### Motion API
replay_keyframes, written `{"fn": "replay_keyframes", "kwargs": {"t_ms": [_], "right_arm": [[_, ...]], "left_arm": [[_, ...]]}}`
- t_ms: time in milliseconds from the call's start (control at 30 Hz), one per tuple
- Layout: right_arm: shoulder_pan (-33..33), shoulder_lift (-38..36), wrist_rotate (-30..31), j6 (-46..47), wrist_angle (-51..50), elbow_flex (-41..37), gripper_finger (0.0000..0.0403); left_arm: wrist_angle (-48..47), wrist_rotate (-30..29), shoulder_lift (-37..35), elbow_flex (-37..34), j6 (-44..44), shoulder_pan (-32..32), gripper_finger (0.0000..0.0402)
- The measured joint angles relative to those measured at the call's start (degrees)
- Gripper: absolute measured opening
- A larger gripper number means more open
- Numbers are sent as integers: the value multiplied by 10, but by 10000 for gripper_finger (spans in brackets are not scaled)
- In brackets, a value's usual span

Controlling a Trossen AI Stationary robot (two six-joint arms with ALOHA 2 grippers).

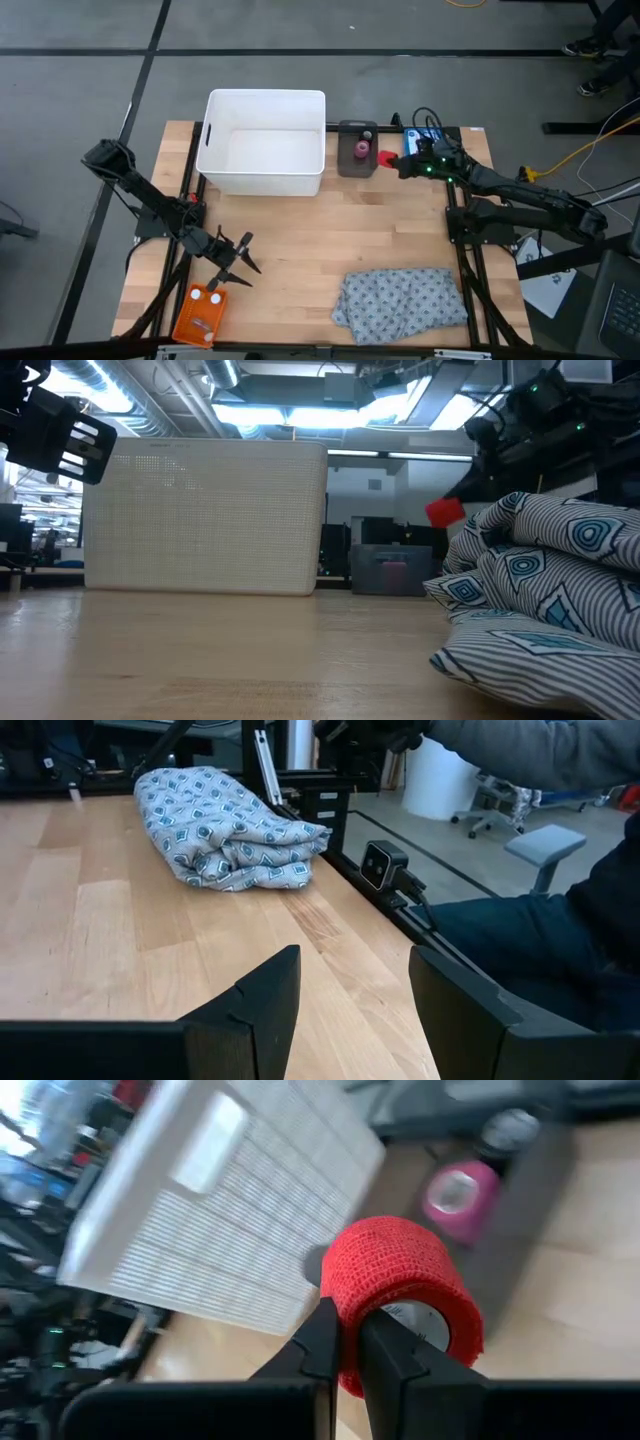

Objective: Pick & place medical supplies in basket/bin
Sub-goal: Put the red bandage into the black bin

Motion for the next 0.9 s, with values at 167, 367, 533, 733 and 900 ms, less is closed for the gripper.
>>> {"fn": "replay_keyframes", "kwargs": {"t_ms": [167,367,533,733,900], "right_arm": [[31,10,5,2,93,0,25],[75,59,30,-20,121,38,25],[95,144,74,-69,1,157,25],[96,276,124,-123,-239,345,25],[96,377,125,-139,-382,465,25]], "left_arm": [[0,-2,0,0,9,1,187],[0,0,0,0,9,18,187],[0,30,0,0,9,38,187],[0,43,0,0,8,43,187],[-1,52,0,0,0,38,187]]}}
